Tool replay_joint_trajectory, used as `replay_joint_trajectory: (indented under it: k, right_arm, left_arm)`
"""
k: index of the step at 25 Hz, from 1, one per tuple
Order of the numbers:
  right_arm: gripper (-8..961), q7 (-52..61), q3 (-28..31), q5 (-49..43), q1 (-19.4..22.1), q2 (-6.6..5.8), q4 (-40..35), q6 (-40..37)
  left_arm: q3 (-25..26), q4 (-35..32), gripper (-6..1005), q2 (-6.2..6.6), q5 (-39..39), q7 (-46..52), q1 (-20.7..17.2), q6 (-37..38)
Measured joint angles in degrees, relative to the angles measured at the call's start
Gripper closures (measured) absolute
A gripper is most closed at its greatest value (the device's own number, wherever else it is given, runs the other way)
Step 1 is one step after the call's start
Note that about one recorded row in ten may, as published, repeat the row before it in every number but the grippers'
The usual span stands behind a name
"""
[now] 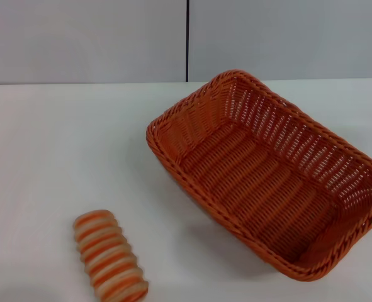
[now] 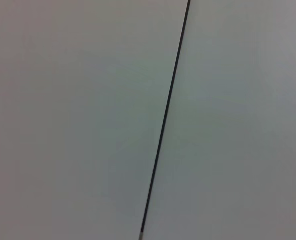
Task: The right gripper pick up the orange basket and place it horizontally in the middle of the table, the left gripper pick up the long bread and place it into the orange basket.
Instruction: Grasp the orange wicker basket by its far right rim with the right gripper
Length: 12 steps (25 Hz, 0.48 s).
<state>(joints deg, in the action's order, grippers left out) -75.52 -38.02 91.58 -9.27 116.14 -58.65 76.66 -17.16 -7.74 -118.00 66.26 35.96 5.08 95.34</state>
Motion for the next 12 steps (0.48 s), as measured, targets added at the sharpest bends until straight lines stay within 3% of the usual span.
replay_joint_trajectory:
  k: [1, 3, 5, 8, 9, 10, 11, 12]
  right_arm:
    - [134, 0.0, 0.0, 0.0, 0.0, 0.0, 0.0, 0.0]
    - [136, 9.29, -0.06, -8.88, -2.33, -0.53, -6.18, 0.09]
    - [138, 18.96, -0.28, -20.39, -6.94, -1.46, -12.01, 2.91]
    - [141, 23.44, -0.25, -26.02, -10.44, -2.57, -12.7, 5.91]
    - [142, 25.92, -0.31, -28.65, -12.83, -3.61, -12.09, 8.1]
    - [143, 29.35, -0.62, -32.75, -17.41, -6.04, -9.2, 11.9]
    - [144, 29.35, -0.62, -32.75, -17.41, -6.04, -9.2, 11.9]
    - [145, 30.63, -0.74, -34.64, -19.61, -7.17, -7.29, 13.54]
  left_arm:
    - [0.0, 0.0, 256, 0.0, 0.0, 0.0, 0.0, 0.0]
    - [-0.13, -0.01, 256, -0.03, 0.12, -0.14, 0.54, -0.49]
    - [-0.34, -0.02, 256, -0.04, 0.2, -0.35, 1.23, -1.64]
    - [-0.42, 0.02, 256, -0.03, 0.25, -0.42, 1.65, -2.52]
    - [-0.42, 0.05, 256, -0.04, 0.27, -0.43, 1.75, -2.76]
    - [-0.42, 0.05, 256, -0.04, 0.27, -0.43, 1.78, -2.87]
    - [-0.42, 0.05, 256, -0.04, 0.27, -0.43, 1.78, -2.87]
    - [-0.45, 0.06, 256, -0.04, 0.28, -0.45, 1.8, -3.13]
